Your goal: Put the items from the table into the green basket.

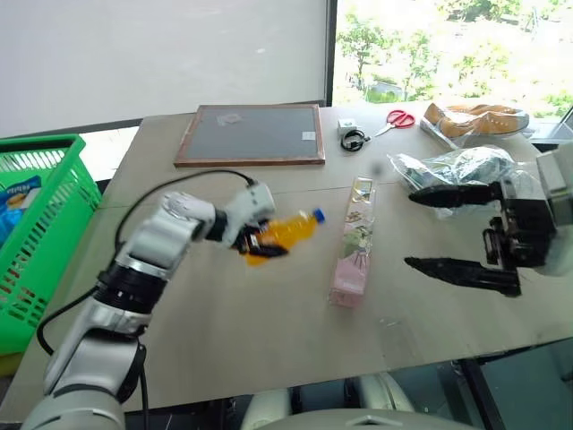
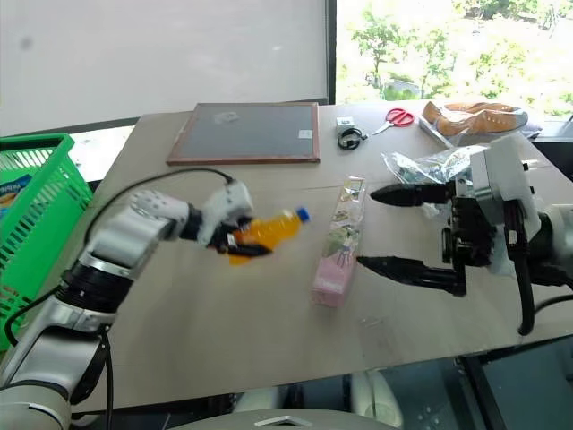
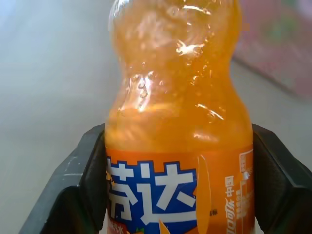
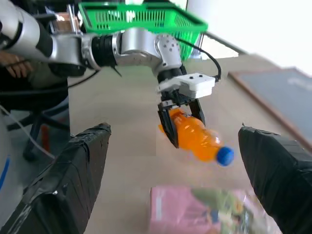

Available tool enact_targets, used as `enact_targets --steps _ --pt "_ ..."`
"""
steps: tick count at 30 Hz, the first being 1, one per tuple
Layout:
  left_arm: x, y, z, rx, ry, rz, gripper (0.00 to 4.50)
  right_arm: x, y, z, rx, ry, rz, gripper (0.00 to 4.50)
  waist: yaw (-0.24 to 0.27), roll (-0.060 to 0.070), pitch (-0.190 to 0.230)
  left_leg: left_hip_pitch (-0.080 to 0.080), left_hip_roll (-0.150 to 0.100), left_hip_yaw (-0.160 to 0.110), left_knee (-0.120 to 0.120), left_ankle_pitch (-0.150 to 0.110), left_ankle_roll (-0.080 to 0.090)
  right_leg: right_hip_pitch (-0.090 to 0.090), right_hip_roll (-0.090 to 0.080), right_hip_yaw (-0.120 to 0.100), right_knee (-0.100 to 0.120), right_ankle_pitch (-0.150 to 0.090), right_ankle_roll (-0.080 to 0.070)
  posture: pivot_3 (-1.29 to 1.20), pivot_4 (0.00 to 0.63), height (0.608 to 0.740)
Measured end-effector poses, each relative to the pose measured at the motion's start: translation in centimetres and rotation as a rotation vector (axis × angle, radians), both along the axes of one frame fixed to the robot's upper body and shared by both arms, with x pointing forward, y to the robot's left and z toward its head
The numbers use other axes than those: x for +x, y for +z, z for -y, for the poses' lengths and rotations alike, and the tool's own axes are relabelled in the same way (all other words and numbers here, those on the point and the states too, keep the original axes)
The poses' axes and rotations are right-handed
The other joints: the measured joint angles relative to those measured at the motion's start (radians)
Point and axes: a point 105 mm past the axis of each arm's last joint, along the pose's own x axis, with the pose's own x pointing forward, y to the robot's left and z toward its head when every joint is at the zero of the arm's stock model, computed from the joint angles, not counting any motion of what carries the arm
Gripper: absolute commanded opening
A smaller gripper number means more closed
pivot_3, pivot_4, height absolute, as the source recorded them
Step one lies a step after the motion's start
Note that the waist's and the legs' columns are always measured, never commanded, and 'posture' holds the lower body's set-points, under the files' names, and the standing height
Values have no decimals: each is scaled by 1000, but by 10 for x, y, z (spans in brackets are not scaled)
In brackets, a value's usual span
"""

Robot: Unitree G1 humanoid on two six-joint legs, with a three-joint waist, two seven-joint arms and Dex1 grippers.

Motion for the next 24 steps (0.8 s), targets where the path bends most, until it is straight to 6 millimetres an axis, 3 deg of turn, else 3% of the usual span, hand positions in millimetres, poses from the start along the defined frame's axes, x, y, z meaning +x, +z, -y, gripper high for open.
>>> enact_targets --steps 1,2,4,5,8,11,15,19,24 --pt "14 16 -16 -44 123 50 2999 6 4 -8 27 12 21 4500 0 -1 1 -1 0 0 0 0 0 -1 1 1 1 0 1 -80 35 740" --pt "29 41 -44 -104 298 129 2999 13 7 -21 50 34 31 4500 -1 -2 1 -1 1 0 0 0 0 -2 2 1 1 1 1 -68 33 740" --pt "38 81 -96 -175 556 262 2999 25 11 -41 66 55 33 4500 -4 -3 1 -1 1 1 0 0 -1 -4 2 3 5 1 0 -26 28 740" --pt "34 102 -135 -185 713 344 2999 37 15 -55 77 57 35 4500 -1 -3 1 -1 0 2 0 0 -1 -6 2 5 8 1 0 -18 28 740" --pt "20 116 -200 -150 957 427 2999 60 28 -82 106 59 28 4500 18 -3 1 -6 -1 5 -2 3 -6 -15 -1 5 13 1 0 27 24 740" --pt "4 122 -246 -85 1117 466 2999 65 43 -108 87 122 51 4500 47 -9 -3 -21 -2 4 0 4 -8 -30 -2 2 14 2 -1 59 19 740" --pt "-19 130 -287 36 1233 511 2999 70 51 -125 35 159 55 4500 85 -20 -10 -27 -9 -2 -1 4 -9 -33 -8 -4 13 2 -1 83 15 740" --pt "-35 134 -308 130 1274 547 2999 76 51 -131 10 169 47 4500 111 -26 -14 -31 -14 -9 -1 4 -9 -33 -12 -9 12 2 -1 92 9 740" --pt "-45 101 -320 224 1277 468 2999 77 55 -140 33 189 29 4500 118 -27 -15 -33 -16 -18 -1 8 -14 -33 -14 -18 13 2 -1 72 10 740"
